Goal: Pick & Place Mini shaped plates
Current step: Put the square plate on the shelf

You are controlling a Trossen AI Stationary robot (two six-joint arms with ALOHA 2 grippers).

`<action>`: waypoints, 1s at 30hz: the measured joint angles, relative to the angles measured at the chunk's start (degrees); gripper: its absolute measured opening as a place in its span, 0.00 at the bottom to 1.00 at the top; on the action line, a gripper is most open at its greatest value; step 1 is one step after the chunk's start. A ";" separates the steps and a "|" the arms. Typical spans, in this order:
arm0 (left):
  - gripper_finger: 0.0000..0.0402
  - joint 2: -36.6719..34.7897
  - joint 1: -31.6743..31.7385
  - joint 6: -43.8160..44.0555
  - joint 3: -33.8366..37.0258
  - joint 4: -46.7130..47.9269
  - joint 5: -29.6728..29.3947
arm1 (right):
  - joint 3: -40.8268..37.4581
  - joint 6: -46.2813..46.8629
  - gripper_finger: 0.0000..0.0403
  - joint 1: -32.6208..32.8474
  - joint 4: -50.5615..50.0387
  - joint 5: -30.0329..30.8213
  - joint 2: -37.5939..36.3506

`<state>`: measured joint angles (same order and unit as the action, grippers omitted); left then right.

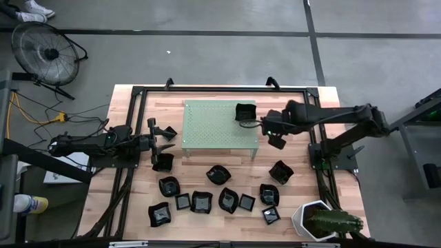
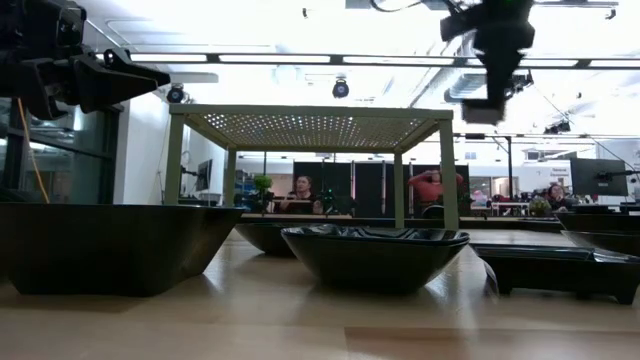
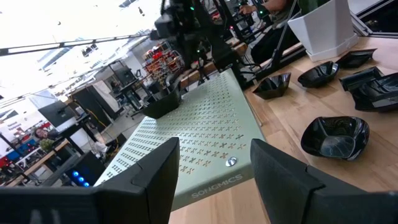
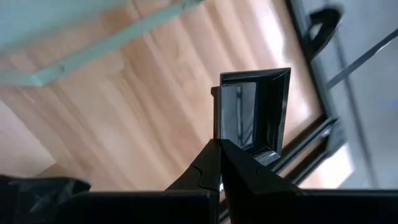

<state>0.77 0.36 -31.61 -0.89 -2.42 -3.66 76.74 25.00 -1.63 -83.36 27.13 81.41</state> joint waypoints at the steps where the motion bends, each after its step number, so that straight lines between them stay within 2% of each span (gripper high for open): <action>1: 0.48 0.00 0.00 0.01 -0.01 -0.02 0.00 | 1.91 -1.22 0.00 0.02 -0.62 0.87 0.99; 11: 0.48 -0.01 0.00 0.00 -0.01 -0.01 0.02 | 22.98 -16.97 0.00 0.02 -1.68 5.29 13.71; 17: 0.48 -0.01 -0.01 0.01 -0.01 -0.01 0.00 | 33.41 -27.90 0.00 0.20 1.69 7.08 21.94; 26: 0.48 -0.01 -0.01 0.01 0.00 -0.02 0.00 | 38.81 -38.09 0.00 1.14 11.72 6.35 30.02; 30: 0.48 -0.01 -0.01 0.01 -0.01 -0.02 0.00 | 38.81 -40.05 0.00 1.31 15.53 2.62 32.07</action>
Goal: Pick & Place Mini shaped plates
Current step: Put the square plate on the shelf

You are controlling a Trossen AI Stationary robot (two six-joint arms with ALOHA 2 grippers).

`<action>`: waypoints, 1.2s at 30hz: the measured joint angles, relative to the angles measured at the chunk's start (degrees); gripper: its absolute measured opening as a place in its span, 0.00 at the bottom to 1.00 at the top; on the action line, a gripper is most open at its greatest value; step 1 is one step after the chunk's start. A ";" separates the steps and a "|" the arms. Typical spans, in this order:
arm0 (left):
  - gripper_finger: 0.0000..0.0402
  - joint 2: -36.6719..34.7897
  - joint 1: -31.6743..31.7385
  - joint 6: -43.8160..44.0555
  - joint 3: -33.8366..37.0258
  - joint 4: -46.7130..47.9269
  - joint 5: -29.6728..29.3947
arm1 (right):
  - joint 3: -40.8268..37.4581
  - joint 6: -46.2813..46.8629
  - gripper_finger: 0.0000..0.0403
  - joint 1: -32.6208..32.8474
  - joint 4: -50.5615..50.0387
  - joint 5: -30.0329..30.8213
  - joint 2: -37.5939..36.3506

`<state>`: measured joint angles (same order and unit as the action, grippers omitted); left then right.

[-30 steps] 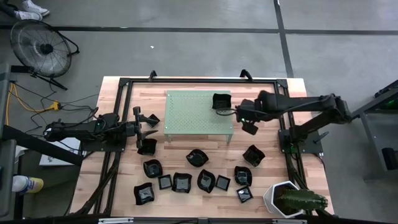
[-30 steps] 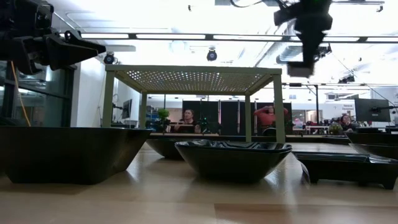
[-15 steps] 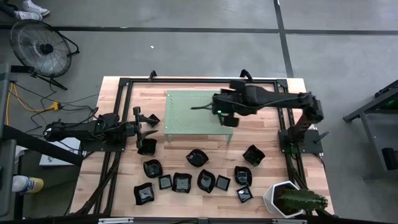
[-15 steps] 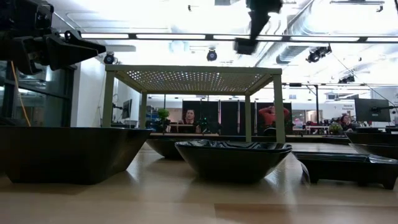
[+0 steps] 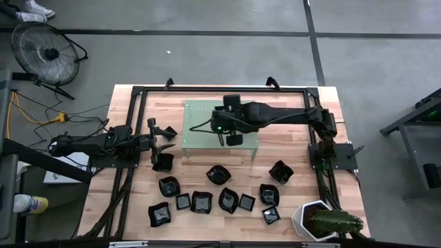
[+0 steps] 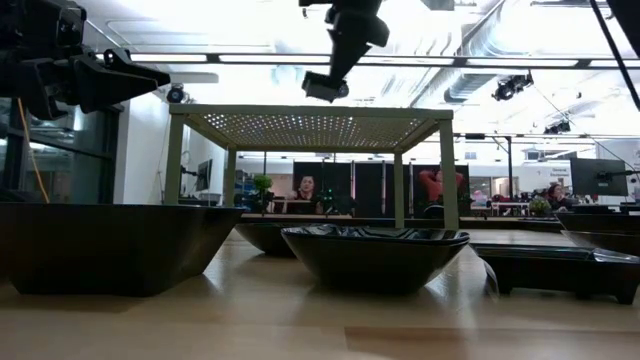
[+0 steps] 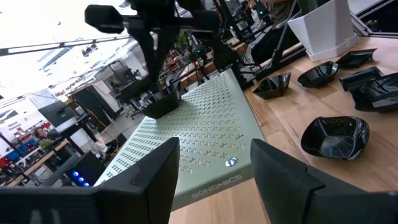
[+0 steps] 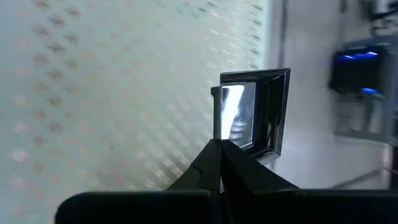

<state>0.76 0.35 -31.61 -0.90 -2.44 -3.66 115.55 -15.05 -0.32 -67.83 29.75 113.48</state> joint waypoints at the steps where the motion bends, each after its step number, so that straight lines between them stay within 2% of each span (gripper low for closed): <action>1: 0.48 -0.01 0.00 0.01 0.00 0.01 0.00 | 0.00 -0.18 0.00 0.02 0.75 -0.45 0.43; 11: 0.48 0.01 -0.01 0.00 0.01 0.02 0.00 | 0.00 0.06 0.00 -0.11 3.01 -0.86 3.88; 20: 0.48 -0.01 -0.01 -0.01 0.00 0.02 0.01 | 0.00 6.66 0.00 -0.09 2.99 -0.48 5.67; 25: 0.48 -0.01 0.01 0.01 -0.01 0.02 0.02 | -0.22 8.05 0.00 -0.09 1.82 -0.11 5.83; 29: 0.48 -0.01 -0.01 0.00 -0.01 0.02 0.02 | -0.22 10.16 0.00 -0.07 -0.26 2.54 5.83; 36: 0.48 0.01 -0.01 -0.01 -0.01 0.02 0.01 | -0.22 10.75 0.00 -0.04 -1.40 2.11 5.83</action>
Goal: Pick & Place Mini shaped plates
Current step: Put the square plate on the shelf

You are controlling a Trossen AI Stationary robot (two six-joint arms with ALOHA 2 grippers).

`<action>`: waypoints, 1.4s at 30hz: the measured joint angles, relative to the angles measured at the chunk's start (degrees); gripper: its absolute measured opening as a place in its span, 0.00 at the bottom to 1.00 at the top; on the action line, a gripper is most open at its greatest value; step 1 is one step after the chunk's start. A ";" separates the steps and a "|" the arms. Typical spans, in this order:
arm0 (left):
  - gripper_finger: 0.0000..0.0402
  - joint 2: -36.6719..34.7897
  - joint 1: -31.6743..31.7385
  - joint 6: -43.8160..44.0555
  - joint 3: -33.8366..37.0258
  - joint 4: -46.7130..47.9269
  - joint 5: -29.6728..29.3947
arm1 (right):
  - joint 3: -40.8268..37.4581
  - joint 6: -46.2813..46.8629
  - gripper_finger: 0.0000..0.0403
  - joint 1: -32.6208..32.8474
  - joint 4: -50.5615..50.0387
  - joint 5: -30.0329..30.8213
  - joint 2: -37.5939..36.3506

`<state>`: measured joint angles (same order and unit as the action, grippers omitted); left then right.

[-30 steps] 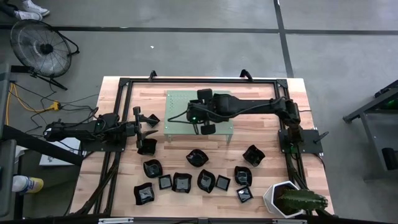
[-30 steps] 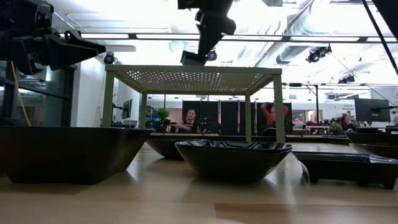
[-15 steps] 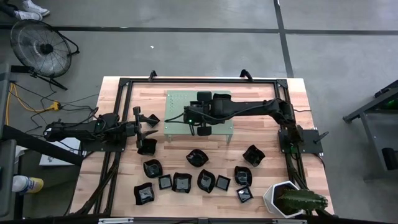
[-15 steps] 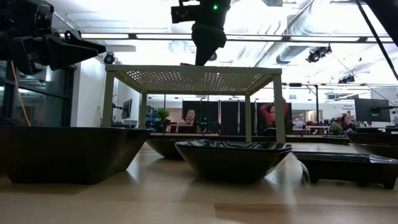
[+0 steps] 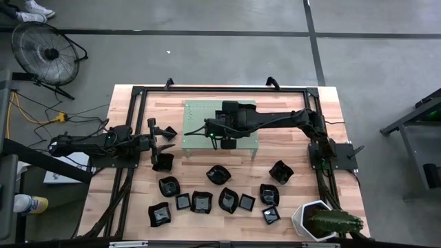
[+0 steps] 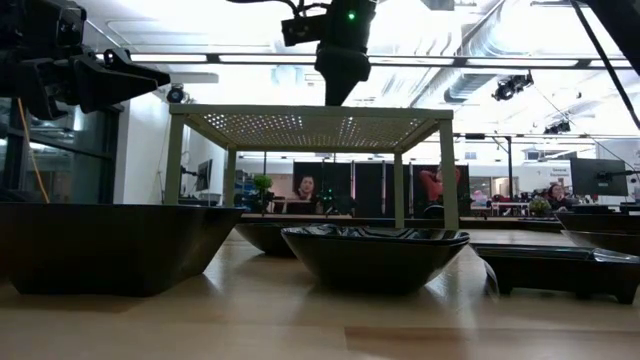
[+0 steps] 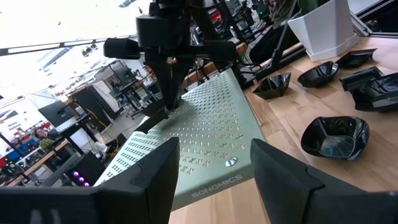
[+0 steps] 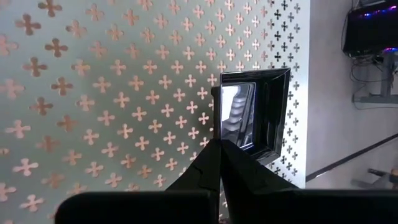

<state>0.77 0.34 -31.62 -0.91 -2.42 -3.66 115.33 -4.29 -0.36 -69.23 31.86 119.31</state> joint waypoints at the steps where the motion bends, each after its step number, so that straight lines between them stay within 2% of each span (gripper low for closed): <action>1: 0.48 -0.01 0.00 0.01 0.02 0.00 -0.01 | 0.00 0.02 0.00 0.02 -0.15 -0.21 0.00; 13: 0.48 -0.02 0.01 0.01 0.01 0.00 0.01 | 0.00 1.55 0.00 0.04 -2.25 -1.33 0.02; 29: 0.48 -0.02 0.00 0.00 0.02 0.00 -0.01 | 0.07 -0.96 0.01 0.15 0.51 -2.37 1.09; 35: 0.48 -0.01 0.01 0.02 0.02 -0.02 0.02 | 0.07 -1.31 0.06 0.15 0.54 -3.20 1.09; 42: 0.48 -0.02 0.01 0.02 0.01 0.00 -0.01 | 0.09 -2.14 0.20 0.32 0.60 -3.18 1.09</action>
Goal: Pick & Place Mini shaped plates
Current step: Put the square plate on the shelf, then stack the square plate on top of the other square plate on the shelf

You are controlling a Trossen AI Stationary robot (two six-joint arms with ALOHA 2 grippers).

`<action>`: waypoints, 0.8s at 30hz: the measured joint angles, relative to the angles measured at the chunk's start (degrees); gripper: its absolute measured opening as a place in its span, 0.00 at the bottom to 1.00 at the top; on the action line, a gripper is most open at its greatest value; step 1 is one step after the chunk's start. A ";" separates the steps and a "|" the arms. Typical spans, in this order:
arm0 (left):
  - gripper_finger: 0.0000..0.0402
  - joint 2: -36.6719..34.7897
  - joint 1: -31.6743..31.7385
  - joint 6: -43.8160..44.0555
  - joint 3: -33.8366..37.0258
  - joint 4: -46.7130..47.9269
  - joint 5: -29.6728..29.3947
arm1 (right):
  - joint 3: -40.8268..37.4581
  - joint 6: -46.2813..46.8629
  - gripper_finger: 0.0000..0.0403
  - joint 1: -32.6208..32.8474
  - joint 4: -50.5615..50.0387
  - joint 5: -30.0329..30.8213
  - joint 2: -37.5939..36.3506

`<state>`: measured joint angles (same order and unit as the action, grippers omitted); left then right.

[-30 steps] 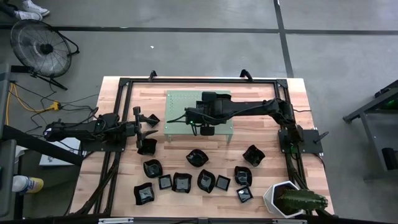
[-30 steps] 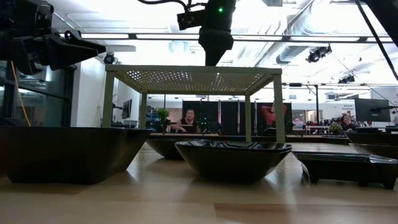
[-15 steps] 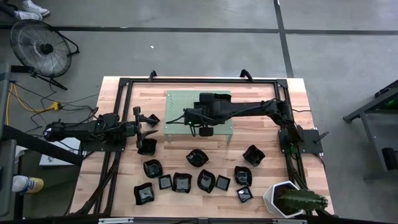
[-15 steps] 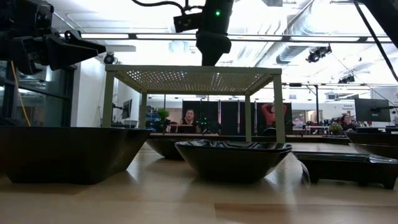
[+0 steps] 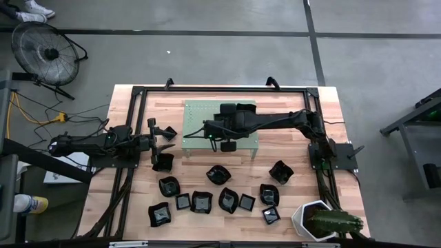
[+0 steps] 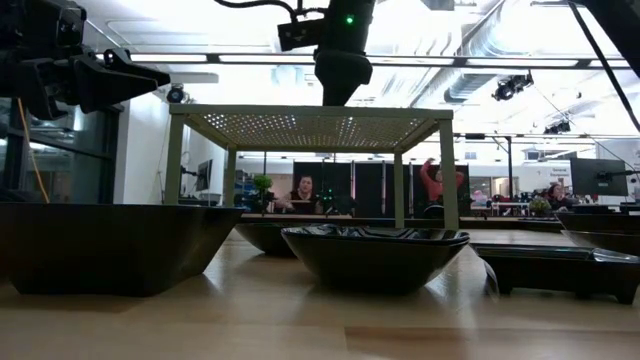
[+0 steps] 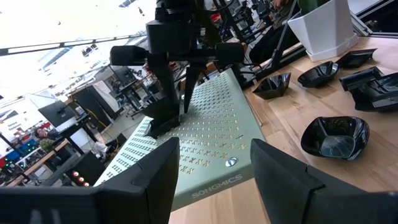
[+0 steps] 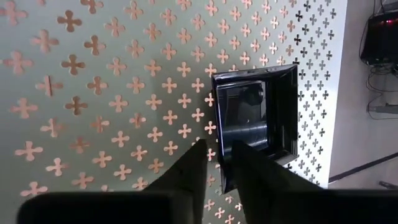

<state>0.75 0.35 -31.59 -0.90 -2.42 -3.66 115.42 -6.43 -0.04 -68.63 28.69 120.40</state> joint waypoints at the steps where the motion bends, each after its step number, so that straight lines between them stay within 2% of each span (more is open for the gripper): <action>1: 0.48 0.00 -0.01 0.00 0.00 0.00 0.00 | -0.02 -0.02 0.21 0.08 0.01 0.25 0.00; 11: 0.48 0.00 0.00 -0.02 0.01 0.00 0.01 | 0.00 -1.47 0.34 0.89 -0.24 1.60 -1.28; 17: 0.48 0.02 -0.01 0.00 -0.01 -0.02 0.00 | 0.04 -0.89 0.36 2.09 -2.84 2.71 -3.54; 24: 0.48 0.02 0.00 -0.01 0.00 0.01 0.02 | 0.04 4.83 0.36 4.66 -8.99 2.69 -5.99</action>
<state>0.78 0.35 -31.61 -0.90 -2.40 -3.64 115.46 -1.60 4.61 -77.61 31.37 114.41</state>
